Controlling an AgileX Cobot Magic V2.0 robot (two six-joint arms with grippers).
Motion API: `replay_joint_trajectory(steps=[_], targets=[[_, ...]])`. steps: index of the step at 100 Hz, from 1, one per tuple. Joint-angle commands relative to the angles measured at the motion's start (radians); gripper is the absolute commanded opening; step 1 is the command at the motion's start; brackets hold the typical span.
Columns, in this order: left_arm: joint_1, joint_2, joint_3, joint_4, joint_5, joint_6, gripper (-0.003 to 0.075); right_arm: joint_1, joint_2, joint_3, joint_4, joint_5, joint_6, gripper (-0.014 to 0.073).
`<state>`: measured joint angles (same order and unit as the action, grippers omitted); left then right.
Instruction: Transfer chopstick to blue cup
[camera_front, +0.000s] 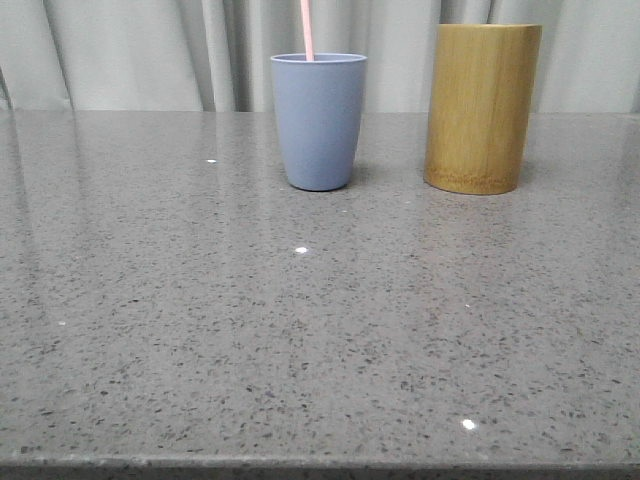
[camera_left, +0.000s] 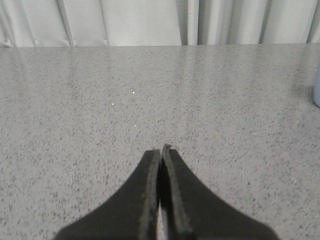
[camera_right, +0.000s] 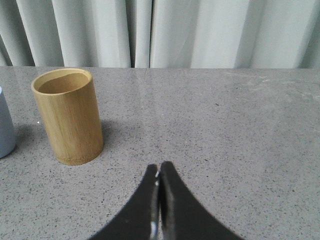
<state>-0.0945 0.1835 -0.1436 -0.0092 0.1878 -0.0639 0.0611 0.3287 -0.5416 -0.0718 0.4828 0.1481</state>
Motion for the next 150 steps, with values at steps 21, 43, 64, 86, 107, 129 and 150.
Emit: replay_joint_trajectory(steps=[21,43,64,86,107,129,150], targets=[[0.005,-0.206,0.150,-0.006,-0.088,-0.012,-0.0019,-0.005,0.006,-0.023,-0.009,-0.081,-0.001,-0.0105],[0.008,-0.223,0.156,-0.006,-0.071,-0.012,-0.0019,-0.005,0.008,-0.020,-0.009,-0.081,-0.001,-0.0105],[0.008,-0.223,0.156,-0.006,-0.071,-0.012,-0.0019,-0.005,0.008,-0.020,-0.009,-0.079,-0.001,-0.0105],[0.008,-0.223,0.156,-0.006,-0.071,-0.012,-0.0019,-0.005,0.008,-0.020,-0.009,-0.079,-0.001,-0.0105],[0.008,-0.223,0.156,-0.006,-0.071,-0.012,-0.0019,-0.005,0.008,-0.020,-0.009,-0.079,-0.001,-0.0105],[0.008,-0.223,0.156,-0.006,-0.071,-0.012,-0.0019,-0.005,0.008,-0.020,-0.009,-0.079,-0.001,-0.0105],[0.008,-0.223,0.156,-0.006,-0.071,-0.012,-0.0019,-0.005,0.008,-0.019,-0.009,-0.079,-0.001,-0.0105]])
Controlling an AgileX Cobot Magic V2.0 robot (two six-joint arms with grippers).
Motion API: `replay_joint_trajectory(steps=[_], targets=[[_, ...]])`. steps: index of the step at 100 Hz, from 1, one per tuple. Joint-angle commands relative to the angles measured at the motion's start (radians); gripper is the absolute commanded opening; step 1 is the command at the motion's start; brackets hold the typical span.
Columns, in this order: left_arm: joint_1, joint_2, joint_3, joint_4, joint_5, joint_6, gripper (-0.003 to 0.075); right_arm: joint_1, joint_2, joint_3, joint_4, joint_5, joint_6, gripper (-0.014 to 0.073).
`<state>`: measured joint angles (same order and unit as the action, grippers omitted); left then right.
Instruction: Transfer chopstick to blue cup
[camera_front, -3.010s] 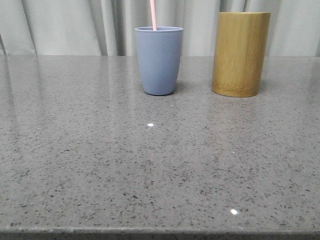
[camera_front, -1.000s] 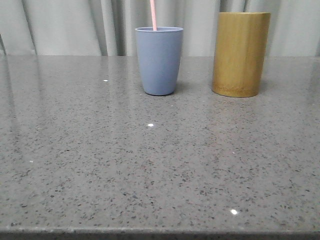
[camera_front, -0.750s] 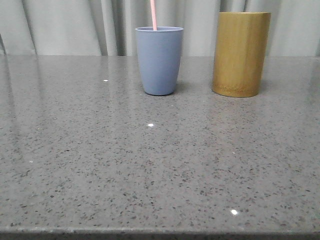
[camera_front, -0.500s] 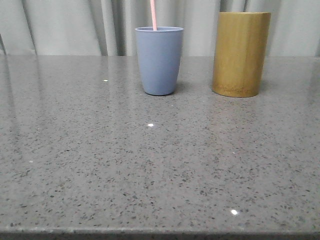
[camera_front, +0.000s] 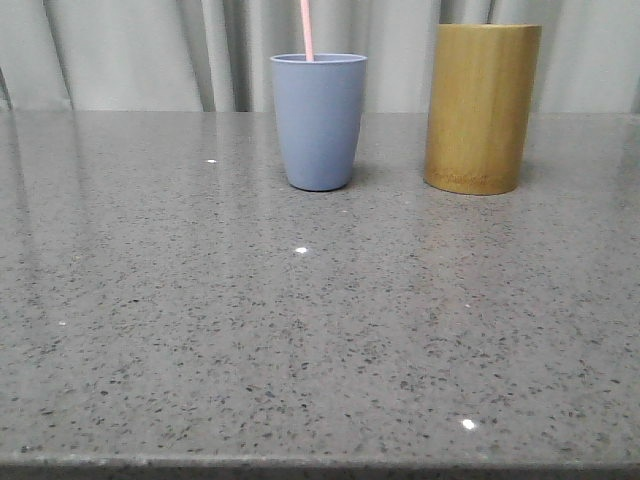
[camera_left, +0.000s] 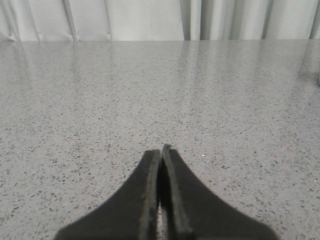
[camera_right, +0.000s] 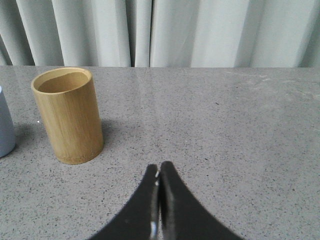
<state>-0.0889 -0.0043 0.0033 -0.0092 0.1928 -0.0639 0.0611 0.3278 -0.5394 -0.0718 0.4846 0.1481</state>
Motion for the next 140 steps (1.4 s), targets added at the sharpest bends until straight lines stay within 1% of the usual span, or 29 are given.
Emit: replay_joint_trajectory(steps=[1,21,30,41,47,59,75,84,98,103,110,140], targets=[[0.003,-0.035,0.009,-0.006,-0.076,-0.012,-0.0019,-0.005,0.008,-0.021,-0.009,-0.081,-0.001,-0.0105],[0.003,-0.035,0.009,-0.006,-0.076,-0.012,-0.0019,-0.005,0.005,-0.019,-0.015,-0.083,-0.001,-0.0105],[0.003,-0.035,0.009,-0.006,-0.076,-0.012,-0.0019,-0.005,-0.004,-0.010,-0.015,-0.107,-0.001,-0.0105],[0.003,-0.035,0.009,-0.006,-0.076,-0.012,-0.0019,-0.005,-0.038,0.056,-0.015,-0.220,-0.001,-0.0105],[0.003,-0.035,0.009,-0.006,-0.076,-0.012,-0.0019,-0.010,-0.069,0.125,-0.015,-0.320,-0.001,-0.0105],[0.003,-0.035,0.009,-0.006,-0.076,-0.012,-0.0019,-0.041,-0.142,0.248,-0.015,-0.473,-0.001,-0.0105],[0.003,-0.035,0.009,-0.006,-0.076,-0.012,-0.0019,-0.080,-0.236,0.395,-0.015,-0.588,0.001,-0.0105],[0.003,-0.035,0.009,-0.006,-0.076,-0.012,-0.0019,-0.081,-0.274,0.461,-0.015,-0.602,0.005,-0.0105],[0.003,-0.035,0.009,-0.006,-0.076,-0.012,-0.0019,-0.082,-0.334,0.571,-0.015,-0.632,0.045,-0.0105],[0.003,-0.035,0.009,-0.006,-0.076,-0.012,-0.0019,-0.082,-0.364,0.567,-0.015,-0.555,0.056,-0.0105],[0.003,-0.035,0.009,-0.006,-0.076,-0.012,-0.0019,-0.082,-0.359,0.568,-0.015,-0.536,0.056,-0.0105],[0.003,-0.033,0.009,-0.006,-0.076,-0.012,-0.0019,-0.082,-0.360,0.568,-0.015,-0.532,0.055,-0.0105]])
